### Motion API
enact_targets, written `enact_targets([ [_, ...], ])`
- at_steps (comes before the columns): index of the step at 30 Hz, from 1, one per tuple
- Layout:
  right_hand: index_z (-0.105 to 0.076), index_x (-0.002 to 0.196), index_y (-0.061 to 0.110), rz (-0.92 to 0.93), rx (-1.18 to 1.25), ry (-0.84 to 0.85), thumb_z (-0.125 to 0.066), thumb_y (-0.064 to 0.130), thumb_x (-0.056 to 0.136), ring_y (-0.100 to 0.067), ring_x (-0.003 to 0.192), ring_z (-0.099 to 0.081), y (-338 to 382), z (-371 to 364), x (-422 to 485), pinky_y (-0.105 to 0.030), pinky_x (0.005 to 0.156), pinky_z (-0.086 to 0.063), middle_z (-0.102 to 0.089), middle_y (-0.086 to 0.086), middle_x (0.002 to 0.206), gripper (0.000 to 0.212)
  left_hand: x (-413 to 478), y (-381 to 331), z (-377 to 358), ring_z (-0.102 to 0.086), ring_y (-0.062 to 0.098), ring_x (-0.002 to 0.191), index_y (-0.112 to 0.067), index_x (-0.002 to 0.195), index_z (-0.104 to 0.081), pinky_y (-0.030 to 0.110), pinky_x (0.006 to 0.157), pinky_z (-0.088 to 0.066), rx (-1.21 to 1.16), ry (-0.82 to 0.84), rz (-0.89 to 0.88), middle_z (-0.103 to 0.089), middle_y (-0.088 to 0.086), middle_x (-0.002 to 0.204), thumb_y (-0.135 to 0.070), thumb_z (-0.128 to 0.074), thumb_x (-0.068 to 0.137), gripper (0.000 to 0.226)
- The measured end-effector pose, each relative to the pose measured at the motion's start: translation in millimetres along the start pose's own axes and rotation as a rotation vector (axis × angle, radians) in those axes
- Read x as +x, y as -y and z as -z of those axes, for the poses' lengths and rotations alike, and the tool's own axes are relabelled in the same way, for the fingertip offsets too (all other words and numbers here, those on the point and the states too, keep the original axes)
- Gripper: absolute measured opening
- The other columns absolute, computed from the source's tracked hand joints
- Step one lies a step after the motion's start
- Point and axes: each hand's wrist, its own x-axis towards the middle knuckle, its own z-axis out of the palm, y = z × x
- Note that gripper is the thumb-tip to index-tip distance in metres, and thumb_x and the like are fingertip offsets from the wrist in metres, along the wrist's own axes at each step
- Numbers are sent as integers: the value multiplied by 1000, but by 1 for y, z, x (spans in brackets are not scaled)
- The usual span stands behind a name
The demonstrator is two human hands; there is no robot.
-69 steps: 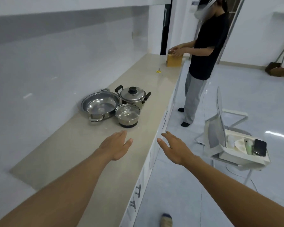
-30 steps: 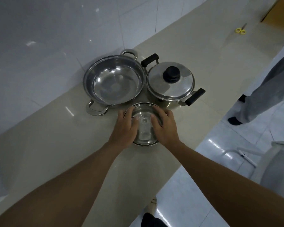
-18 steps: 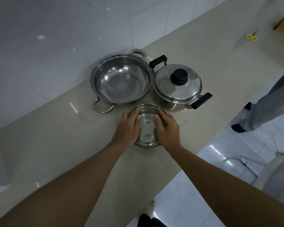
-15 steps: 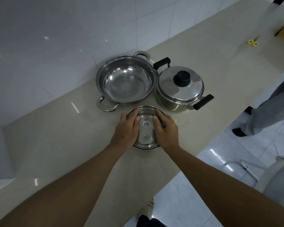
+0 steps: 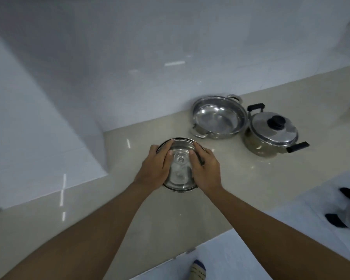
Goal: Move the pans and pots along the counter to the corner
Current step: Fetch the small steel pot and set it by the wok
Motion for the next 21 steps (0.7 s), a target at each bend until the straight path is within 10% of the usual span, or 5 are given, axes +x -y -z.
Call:
enact_targets([
  [21,-62,131,43,256,220,653,-54,42,97,-13,114,-60,254,-316,-243,-43,102,-49,-62,10,119,35,-328,205,317,-50,21,120,-34,149,-38,28,105,-34,135,-593,446,-45,5,126,-41,-34,104,45],
])
